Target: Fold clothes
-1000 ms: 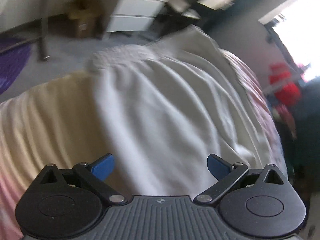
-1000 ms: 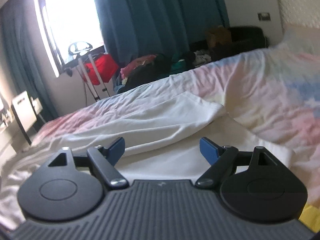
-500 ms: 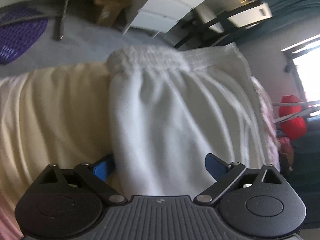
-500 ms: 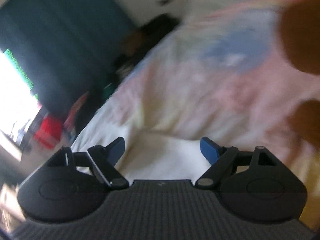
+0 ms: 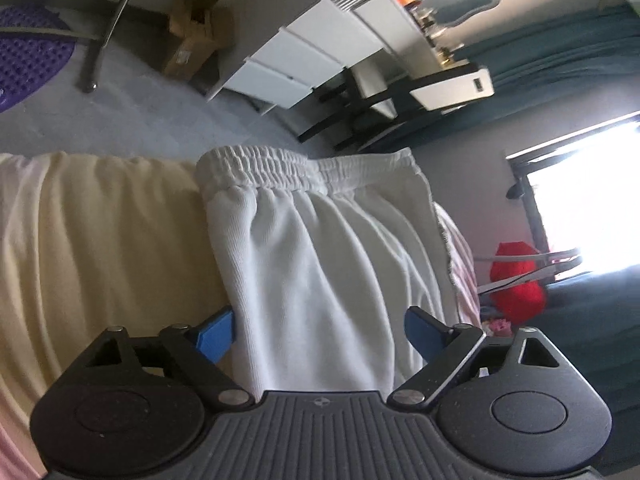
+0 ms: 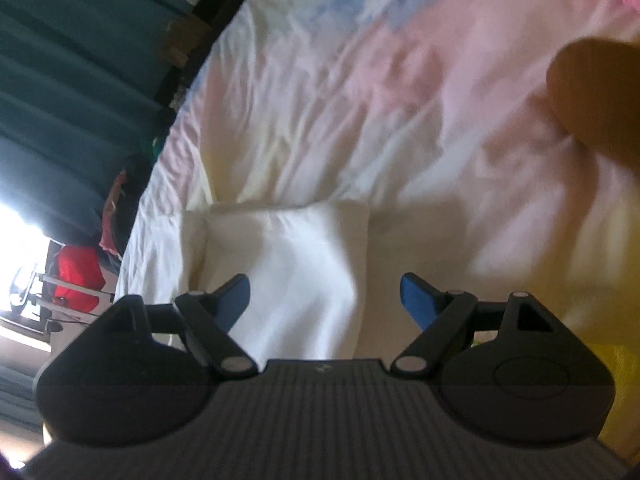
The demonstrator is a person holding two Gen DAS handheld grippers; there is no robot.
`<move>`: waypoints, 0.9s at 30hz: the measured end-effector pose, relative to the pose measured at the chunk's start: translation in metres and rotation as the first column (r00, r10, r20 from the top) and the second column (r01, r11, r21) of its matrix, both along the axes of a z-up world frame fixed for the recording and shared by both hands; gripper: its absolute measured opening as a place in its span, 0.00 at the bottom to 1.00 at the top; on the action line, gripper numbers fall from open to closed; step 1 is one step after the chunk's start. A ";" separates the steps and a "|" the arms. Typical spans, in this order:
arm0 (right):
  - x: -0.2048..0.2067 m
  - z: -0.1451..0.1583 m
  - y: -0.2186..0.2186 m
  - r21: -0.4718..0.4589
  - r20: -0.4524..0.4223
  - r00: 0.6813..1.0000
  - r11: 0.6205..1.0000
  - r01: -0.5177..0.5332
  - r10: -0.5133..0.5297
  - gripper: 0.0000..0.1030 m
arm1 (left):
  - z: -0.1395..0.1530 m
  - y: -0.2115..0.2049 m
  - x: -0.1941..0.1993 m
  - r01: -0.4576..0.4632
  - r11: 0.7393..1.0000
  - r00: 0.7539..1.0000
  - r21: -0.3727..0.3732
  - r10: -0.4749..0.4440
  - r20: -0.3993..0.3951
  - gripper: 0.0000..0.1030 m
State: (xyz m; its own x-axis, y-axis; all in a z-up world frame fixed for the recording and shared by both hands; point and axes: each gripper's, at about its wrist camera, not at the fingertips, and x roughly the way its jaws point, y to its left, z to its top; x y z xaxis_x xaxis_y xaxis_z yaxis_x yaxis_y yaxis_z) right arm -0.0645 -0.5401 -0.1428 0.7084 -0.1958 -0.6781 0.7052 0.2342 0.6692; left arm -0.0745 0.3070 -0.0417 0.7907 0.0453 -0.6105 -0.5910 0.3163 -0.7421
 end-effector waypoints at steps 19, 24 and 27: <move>0.005 -0.010 -0.003 0.021 -0.020 0.991 0.991 0.130 -0.129 0.76 | -0.036 0.012 0.026 0.005 0.996 0.998 -0.091 -0.011 -0.066 0.17; 0.012 -0.017 -0.007 0.067 0.054 0.997 0.996 0.055 -0.058 0.71 | -0.035 0.015 0.026 0.012 0.997 0.999 -0.073 -0.015 -0.035 0.12; 0.020 -0.016 -0.003 0.060 0.052 0.999 0.998 0.004 -0.007 0.43 | -0.029 0.012 0.027 0.014 0.999 1.000 -0.047 -0.015 -0.018 0.08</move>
State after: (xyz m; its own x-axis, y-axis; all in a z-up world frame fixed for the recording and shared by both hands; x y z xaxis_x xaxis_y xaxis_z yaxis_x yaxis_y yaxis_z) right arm -0.0441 -0.5429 -0.1583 0.7422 -0.1597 -0.6509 0.6701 0.1888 0.7178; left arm -0.0475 0.3188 -0.0705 0.7797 0.0049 -0.6261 -0.6003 0.2900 -0.7453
